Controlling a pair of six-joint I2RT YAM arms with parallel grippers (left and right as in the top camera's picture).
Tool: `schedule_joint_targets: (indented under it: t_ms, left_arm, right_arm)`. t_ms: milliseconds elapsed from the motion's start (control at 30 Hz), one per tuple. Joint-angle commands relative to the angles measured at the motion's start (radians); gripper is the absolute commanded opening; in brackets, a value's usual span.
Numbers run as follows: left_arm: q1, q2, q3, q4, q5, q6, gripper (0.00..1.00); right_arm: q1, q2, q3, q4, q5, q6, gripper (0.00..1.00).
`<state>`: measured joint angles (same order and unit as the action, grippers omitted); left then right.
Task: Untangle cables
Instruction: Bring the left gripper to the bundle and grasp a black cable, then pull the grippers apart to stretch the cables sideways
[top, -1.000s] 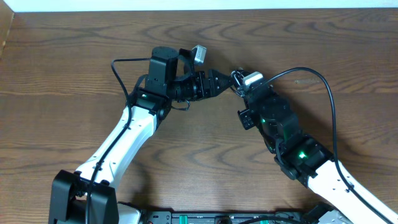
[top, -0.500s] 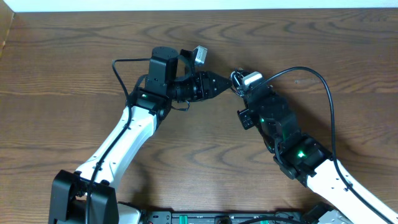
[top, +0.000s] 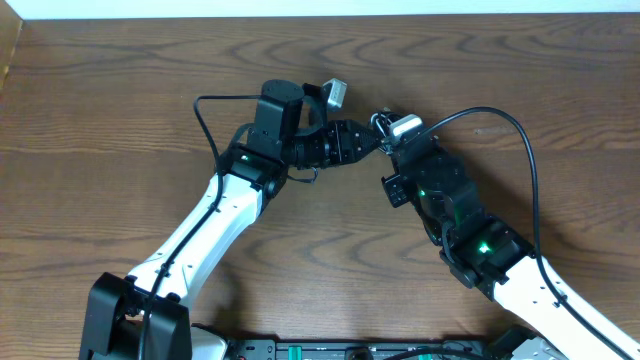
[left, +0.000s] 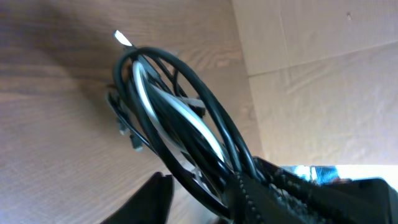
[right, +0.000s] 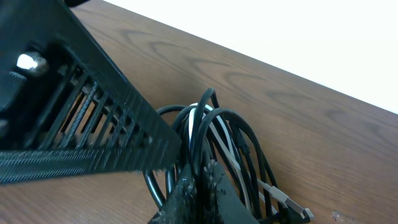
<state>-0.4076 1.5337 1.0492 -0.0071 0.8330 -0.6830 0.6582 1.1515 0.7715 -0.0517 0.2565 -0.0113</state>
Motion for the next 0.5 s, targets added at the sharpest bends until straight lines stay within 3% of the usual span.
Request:
schedule_joint_targets:
  t_ms: [0, 100, 333, 467]
  left_arm:
    - [0.000, -0.001, -0.006, 0.001, -0.038, 0.017, 0.19]
    - [0.000, 0.002, -0.006, 0.001, -0.038, 0.039, 0.08]
    - [0.000, 0.013, -0.006, -0.011, -0.052, 0.063, 0.08]
    - [0.003, 0.013, -0.006, -0.101, -0.132, 0.126, 0.08]
  right_arm:
    - [-0.004, -0.003, 0.018, 0.010, 0.014, -0.011, 0.01]
    - [-0.004, -0.003, 0.018, 0.010, 0.014, -0.011, 0.01]
    - [-0.004, -0.003, 0.018, 0.011, 0.024, -0.011, 0.01]
    - [-0.004, -0.003, 0.018, 0.023, 0.172, -0.011, 0.01]
